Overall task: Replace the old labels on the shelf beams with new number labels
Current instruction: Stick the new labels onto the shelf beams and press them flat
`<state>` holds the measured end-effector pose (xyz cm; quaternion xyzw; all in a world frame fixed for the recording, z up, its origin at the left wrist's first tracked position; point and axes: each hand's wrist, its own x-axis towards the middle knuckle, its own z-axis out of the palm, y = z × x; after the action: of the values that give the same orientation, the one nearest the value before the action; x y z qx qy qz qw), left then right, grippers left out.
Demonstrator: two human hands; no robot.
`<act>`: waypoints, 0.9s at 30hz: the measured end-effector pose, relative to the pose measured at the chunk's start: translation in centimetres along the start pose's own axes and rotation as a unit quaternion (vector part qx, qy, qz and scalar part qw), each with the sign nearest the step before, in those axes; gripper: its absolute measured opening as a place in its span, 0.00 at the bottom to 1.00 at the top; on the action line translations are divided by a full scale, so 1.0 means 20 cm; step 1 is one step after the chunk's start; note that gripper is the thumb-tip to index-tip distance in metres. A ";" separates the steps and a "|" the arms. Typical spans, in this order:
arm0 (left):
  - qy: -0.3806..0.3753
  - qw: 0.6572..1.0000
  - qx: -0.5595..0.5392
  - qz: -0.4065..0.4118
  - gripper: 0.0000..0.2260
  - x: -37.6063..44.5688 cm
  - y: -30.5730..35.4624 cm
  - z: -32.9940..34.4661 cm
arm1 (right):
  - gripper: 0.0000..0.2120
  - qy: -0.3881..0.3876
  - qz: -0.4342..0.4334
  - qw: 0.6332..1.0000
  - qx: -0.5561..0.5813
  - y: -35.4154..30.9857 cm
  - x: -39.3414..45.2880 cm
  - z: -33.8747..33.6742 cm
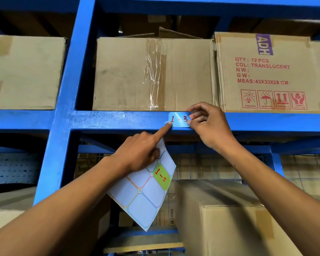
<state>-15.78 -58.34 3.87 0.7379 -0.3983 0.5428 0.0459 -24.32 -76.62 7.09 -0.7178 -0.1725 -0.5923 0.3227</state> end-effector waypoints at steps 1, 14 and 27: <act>0.002 1.000 0.000 0.003 0.38 0.00 0.00 0.00 | 0.13 -0.005 0.005 1.000 0.009 0.00 0.00 -0.01; -0.002 0.999 0.035 0.002 0.39 0.01 0.04 0.01 | 0.10 0.014 0.000 1.000 -0.027 0.01 -0.01 -0.01; -0.058 0.996 0.063 -0.006 0.40 0.01 0.05 -0.02 | 0.09 0.044 -0.047 0.991 -0.117 0.00 0.02 0.01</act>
<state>-16.68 -58.96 3.78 0.7719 -0.3608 0.5230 -0.0200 -24.09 -76.67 7.44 -0.7150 -0.1210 -0.6539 0.2160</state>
